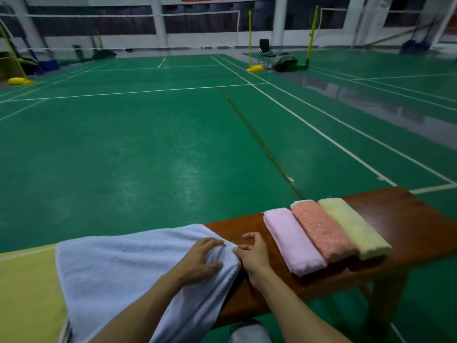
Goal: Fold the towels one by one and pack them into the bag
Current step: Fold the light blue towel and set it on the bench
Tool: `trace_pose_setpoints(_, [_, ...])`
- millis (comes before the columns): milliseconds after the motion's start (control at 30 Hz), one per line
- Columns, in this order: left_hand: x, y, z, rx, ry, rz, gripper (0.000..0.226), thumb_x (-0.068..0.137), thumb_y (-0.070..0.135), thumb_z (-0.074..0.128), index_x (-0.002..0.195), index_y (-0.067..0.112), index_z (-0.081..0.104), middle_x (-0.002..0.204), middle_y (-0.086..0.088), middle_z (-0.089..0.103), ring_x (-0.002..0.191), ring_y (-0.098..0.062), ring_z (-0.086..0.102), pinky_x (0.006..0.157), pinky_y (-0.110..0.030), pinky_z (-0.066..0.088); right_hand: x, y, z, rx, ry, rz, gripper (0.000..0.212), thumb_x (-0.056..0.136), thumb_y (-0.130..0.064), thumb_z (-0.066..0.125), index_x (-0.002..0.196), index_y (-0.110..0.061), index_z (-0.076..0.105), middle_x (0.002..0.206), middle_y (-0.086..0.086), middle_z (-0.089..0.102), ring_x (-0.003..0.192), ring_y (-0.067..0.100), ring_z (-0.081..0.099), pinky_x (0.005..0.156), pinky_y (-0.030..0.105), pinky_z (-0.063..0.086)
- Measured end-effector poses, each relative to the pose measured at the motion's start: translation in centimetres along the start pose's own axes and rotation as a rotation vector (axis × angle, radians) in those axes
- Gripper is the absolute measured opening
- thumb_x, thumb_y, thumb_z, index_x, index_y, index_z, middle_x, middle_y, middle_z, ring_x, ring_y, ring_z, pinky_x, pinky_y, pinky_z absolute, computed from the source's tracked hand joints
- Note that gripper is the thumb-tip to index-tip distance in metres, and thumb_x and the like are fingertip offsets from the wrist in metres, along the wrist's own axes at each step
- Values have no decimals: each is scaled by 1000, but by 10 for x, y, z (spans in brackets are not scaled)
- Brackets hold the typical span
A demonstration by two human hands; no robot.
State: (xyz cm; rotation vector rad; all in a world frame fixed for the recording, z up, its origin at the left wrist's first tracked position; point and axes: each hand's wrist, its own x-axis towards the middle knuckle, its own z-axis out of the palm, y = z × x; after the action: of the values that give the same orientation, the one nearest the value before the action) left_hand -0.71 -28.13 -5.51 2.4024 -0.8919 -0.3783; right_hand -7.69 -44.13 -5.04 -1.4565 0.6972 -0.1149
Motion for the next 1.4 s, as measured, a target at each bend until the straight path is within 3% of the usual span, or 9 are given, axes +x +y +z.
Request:
trace_pose_setpoints(200, [24,30,21,-16,-34,38,57,90,37,61,142,30,39,151,4,32,136,-14,29,113,-34,27,10,-4,-34,-16,60,-61,34,87,1,66,106,-21,48,100,10,66,97,23,66,87,39,57])
trace_pose_setpoints(367, [21,30,14,-42,9,71,57,88,31,63,139,33,40,147,2,33,134,-16,31,111,-34,29,0,-7,-14,41,-68,-64,31,89,-3,65,110,-18,49,102,14,68,95,25,68,74,29,58])
trace_pose_setpoints(467, [12,24,0,-38,5,78,61,78,25,56,137,32,45,145,1,34,132,-17,31,111,-36,30,-8,-8,4,74,-156,-65,32,90,-1,65,115,-11,48,100,9,67,88,14,68,67,21,56])
trace_pose_setpoints(733, [-26,-7,-32,30,-47,40,29,83,22,70,107,32,57,141,3,33,113,-13,48,93,-23,45,-32,-10,38,-14,-383,5,45,90,-1,65,126,-15,42,92,3,65,79,9,65,69,22,57])
trace_pose_setpoints(800, [-35,-11,-38,49,-33,23,24,83,28,72,103,29,58,137,3,35,104,-12,53,90,-21,47,-37,-9,44,-27,-435,11,50,88,0,67,128,-13,39,92,3,67,80,9,67,77,27,58])
trace_pose_setpoints(1000, [-54,-22,-54,111,-15,-23,19,83,33,73,84,22,58,116,1,43,83,-14,57,81,-29,53,-49,-10,58,-137,-520,-28,54,83,1,73,125,-16,44,101,9,68,95,16,68,77,26,58])
trace_pose_setpoints(1100, [-65,-33,-63,114,-26,-24,23,83,32,73,71,30,53,102,-1,49,83,-17,56,79,-31,52,-56,-14,61,-282,-541,-103,46,82,-4,75,118,-19,49,92,5,66,88,14,67,67,20,55])
trace_pose_setpoints(1200, [-78,-46,-73,100,-14,-35,28,83,33,73,66,35,51,95,2,51,83,-15,55,77,-27,51,-57,-17,62,-380,-594,-147,41,82,-8,76,111,-22,52,84,4,65,83,15,67,70,23,56])
trace_pose_setpoints(1400, [-103,-72,-89,85,31,-101,26,85,29,71,67,32,52,96,5,51,85,-12,55,84,-31,53,-64,-15,63,-559,-729,-115,34,86,-12,72,109,-27,53,90,4,66,81,15,64,61,23,50])
